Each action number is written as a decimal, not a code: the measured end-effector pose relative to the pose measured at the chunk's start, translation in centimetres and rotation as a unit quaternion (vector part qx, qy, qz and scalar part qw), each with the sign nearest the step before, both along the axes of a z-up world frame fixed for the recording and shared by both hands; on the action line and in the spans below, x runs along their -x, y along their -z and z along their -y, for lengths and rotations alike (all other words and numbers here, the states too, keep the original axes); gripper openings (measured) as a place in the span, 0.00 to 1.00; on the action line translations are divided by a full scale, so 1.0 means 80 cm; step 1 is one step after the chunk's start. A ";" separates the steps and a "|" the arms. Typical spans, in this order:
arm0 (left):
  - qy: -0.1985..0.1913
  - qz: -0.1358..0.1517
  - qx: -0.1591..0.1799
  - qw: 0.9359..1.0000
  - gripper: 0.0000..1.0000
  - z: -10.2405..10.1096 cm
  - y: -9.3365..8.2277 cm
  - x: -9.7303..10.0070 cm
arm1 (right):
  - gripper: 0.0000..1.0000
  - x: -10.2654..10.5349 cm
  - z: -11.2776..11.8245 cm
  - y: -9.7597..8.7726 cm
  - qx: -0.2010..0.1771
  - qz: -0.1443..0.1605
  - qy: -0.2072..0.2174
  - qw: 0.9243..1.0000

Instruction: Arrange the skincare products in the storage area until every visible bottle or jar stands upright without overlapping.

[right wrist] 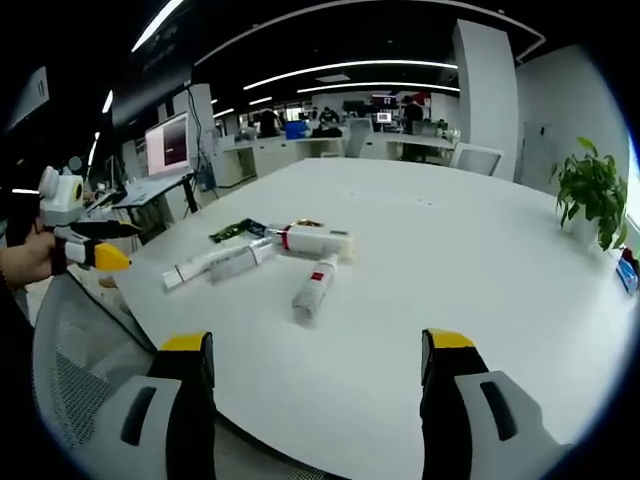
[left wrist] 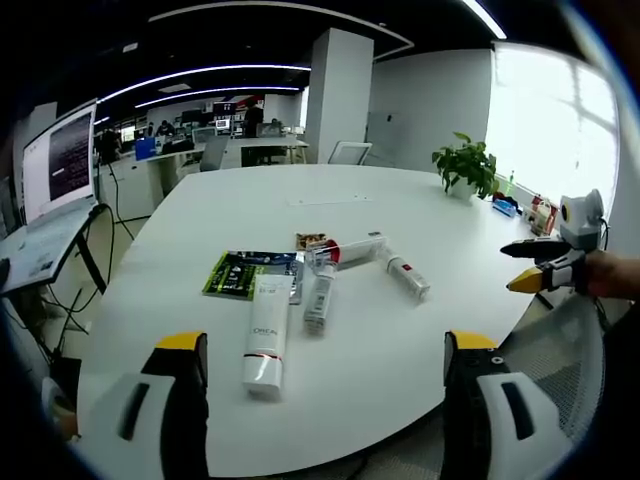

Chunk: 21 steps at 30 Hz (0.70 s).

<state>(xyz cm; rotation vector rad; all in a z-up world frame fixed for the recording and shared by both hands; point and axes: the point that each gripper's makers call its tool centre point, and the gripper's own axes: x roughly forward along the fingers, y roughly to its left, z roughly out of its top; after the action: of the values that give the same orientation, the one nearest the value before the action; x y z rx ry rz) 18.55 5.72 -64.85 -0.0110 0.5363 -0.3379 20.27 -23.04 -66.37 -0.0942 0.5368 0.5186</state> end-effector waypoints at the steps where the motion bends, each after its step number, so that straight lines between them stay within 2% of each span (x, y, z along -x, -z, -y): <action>1: 0.000 0.000 -0.001 1.000 0.93 0.000 0.000 0.000 | 0.85 0.000 0.000 0.000 0.000 -0.001 0.000 1.000; 21: 0.001 -0.001 -0.002 1.000 0.93 -0.001 0.001 0.000 | 0.84 0.003 -0.001 0.001 -0.001 -0.005 0.000 1.000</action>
<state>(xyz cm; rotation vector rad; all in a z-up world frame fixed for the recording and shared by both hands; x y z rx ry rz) 18.55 5.76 -64.92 -0.0060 0.5397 -0.3389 20.01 -22.94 -66.45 -0.0900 0.5470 0.5196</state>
